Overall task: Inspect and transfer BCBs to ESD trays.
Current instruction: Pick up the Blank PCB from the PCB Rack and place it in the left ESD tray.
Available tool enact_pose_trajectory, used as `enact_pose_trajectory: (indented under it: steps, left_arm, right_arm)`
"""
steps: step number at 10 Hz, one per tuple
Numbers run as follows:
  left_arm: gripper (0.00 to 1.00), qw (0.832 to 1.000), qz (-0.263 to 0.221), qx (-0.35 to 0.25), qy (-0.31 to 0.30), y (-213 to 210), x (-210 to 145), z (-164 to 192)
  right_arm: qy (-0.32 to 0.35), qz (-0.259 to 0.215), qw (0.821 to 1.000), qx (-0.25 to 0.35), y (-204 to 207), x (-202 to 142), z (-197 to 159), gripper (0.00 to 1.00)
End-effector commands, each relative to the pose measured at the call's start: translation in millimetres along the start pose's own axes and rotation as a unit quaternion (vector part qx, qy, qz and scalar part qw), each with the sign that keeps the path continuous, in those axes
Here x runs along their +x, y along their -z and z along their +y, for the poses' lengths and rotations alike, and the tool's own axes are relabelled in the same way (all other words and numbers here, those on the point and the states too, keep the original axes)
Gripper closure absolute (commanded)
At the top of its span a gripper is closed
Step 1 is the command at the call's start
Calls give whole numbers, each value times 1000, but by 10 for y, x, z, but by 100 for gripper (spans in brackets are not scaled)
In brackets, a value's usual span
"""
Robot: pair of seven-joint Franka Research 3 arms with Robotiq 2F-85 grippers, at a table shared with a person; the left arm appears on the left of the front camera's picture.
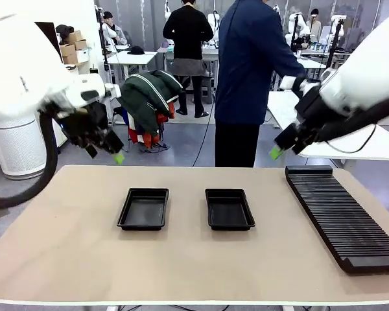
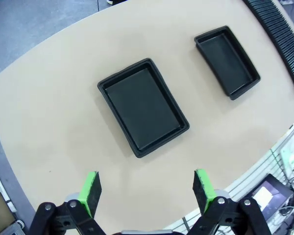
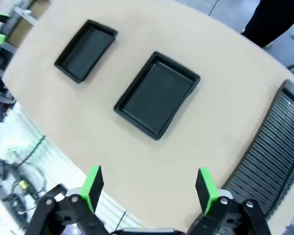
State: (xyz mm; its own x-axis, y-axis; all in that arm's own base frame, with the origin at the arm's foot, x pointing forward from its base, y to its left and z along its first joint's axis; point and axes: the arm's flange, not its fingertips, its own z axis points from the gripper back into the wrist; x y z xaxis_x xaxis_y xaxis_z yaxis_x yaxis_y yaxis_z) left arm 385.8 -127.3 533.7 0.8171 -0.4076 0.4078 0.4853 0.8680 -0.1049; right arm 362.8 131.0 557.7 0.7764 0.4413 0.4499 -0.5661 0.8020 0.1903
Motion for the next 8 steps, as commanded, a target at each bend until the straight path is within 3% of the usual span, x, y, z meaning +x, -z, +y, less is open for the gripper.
enact_pose_trajectory:
  steps: [1, 4, 8]
  left_arm:
    - [0, 999, -2, -32, -33, -209, 169, 132]
    - [0, 994, -24, -77, -72, -741, 273, 295]
    - [0, 988, -38, -89, -123, -1241, 317, 484]
  right_arm:
    - [30, 28, 999, 26, -333, 135, -223, 0]
    - [86, 49, 990, 96, -935, 133, -519, 0]
    - [176, 23, 974, 142, -1511, -62, -1130, 0]
